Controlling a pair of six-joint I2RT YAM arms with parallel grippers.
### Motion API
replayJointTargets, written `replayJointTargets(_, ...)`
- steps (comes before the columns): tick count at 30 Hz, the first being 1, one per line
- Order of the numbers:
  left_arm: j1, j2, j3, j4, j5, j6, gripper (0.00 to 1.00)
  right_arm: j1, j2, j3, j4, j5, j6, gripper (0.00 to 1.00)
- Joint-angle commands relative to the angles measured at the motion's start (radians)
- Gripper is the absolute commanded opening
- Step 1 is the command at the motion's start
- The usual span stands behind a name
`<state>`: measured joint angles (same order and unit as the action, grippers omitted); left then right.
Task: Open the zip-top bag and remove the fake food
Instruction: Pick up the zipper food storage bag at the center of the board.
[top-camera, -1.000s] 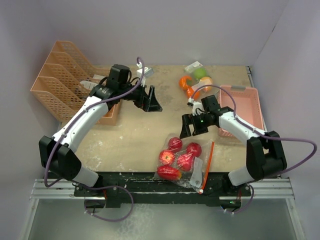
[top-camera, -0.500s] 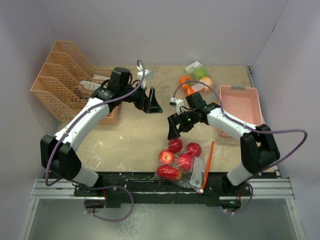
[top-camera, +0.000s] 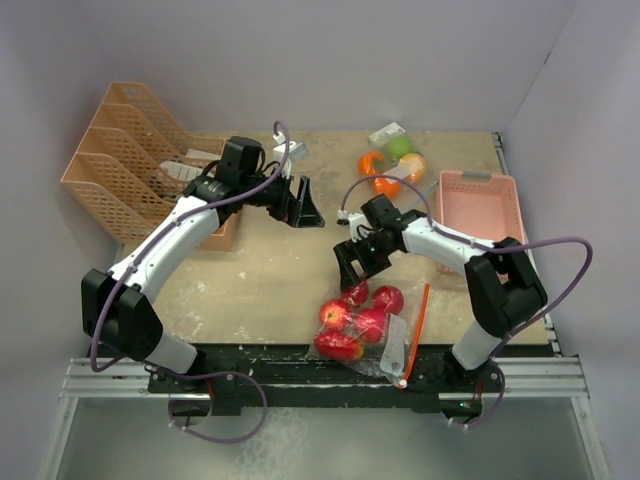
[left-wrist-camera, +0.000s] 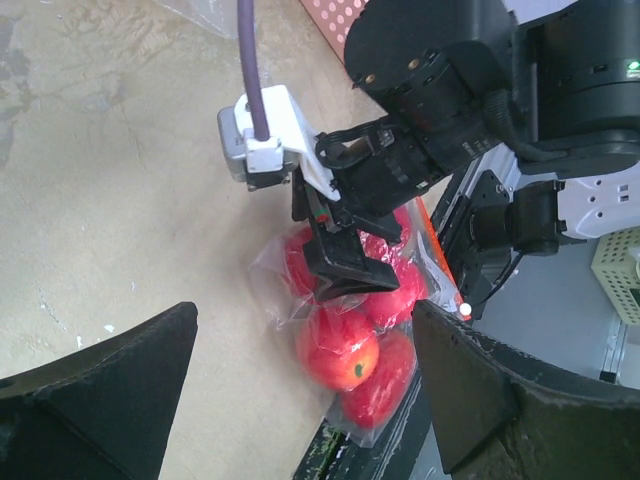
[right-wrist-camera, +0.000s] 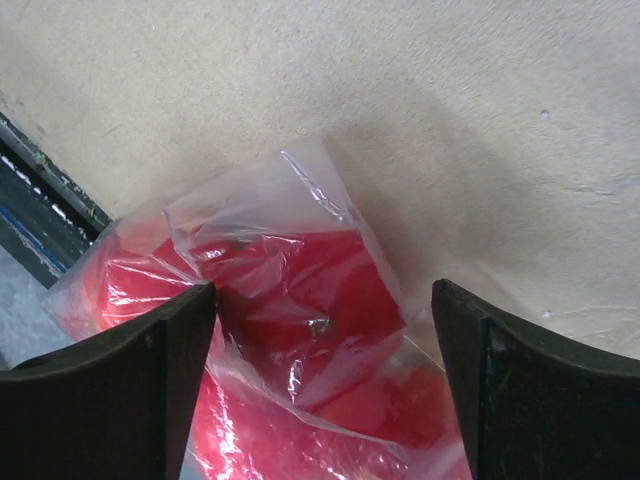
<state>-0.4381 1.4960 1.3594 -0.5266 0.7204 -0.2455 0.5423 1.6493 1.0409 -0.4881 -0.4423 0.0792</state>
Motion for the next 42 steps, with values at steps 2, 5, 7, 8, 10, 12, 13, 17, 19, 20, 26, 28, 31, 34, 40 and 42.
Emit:
replayJointTargets(2,0.009,-0.040,-0.028,0.057,0.004,-0.031,0.91,0.014,0.041,0.006,-0.032,-0.003,0.023,0.74)
replayJointTargets(5,0.009,-0.053,-0.039,0.053,-0.002,-0.031,0.91,0.013,0.046,0.002,-0.025,-0.006,0.022,0.51)
replayJointTargets(7,0.009,-0.056,-0.039,0.044,-0.007,-0.026,0.91,0.015,0.049,0.008,-0.026,0.000,0.022,0.35)
replayJointTargets(8,0.009,-0.058,-0.039,0.040,-0.010,-0.025,0.91,0.014,0.052,0.014,-0.027,0.001,0.022,0.28)
replayJointTargets(10,0.009,-0.059,-0.039,0.036,-0.012,-0.023,0.91,0.014,0.056,0.031,-0.033,0.007,0.024,0.10)
replayJointTargets(12,0.008,-0.060,-0.039,0.034,-0.010,-0.023,0.91,0.014,0.063,0.057,-0.038,0.020,0.025,0.00)
replayJointTargets(13,0.009,-0.060,-0.039,0.034,-0.010,-0.023,0.91,0.015,0.067,0.071,-0.041,0.024,0.024,0.00)
replayJointTargets(17,0.009,-0.055,-0.036,0.034,-0.013,-0.022,0.91,0.010,0.079,0.142,-0.042,0.068,0.034,0.00)
replayJointTargets(19,0.009,-0.050,-0.032,0.034,-0.013,-0.023,0.91,0.002,0.079,0.203,-0.043,0.093,0.046,0.00)
replayJointTargets(20,0.009,-0.049,-0.030,0.037,-0.014,-0.023,0.91,-0.006,0.082,0.233,-0.043,0.100,0.052,0.00)
replayJointTargets(26,0.008,-0.036,-0.026,0.045,-0.019,-0.030,0.91,-0.072,0.135,0.443,-0.061,0.101,0.088,0.00)
replayJointTargets(28,0.009,-0.037,-0.029,0.045,-0.024,-0.033,0.91,-0.099,0.162,0.506,-0.057,0.096,0.110,0.00)
replayJointTargets(31,0.009,-0.043,-0.036,0.045,-0.034,-0.035,0.91,-0.135,0.198,0.583,-0.047,0.111,0.135,0.00)
replayJointTargets(34,0.007,-0.045,-0.050,0.049,-0.038,-0.045,0.92,-0.156,0.208,0.631,-0.029,0.191,0.148,0.35)
replayJointTargets(40,-0.008,-0.054,-0.129,0.138,-0.079,-0.118,0.93,-0.165,0.128,0.590,0.025,0.335,0.144,0.88)
replayJointTargets(42,-0.013,-0.058,-0.161,0.178,-0.104,-0.154,0.93,-0.180,0.091,0.540,0.030,0.354,0.168,0.91)
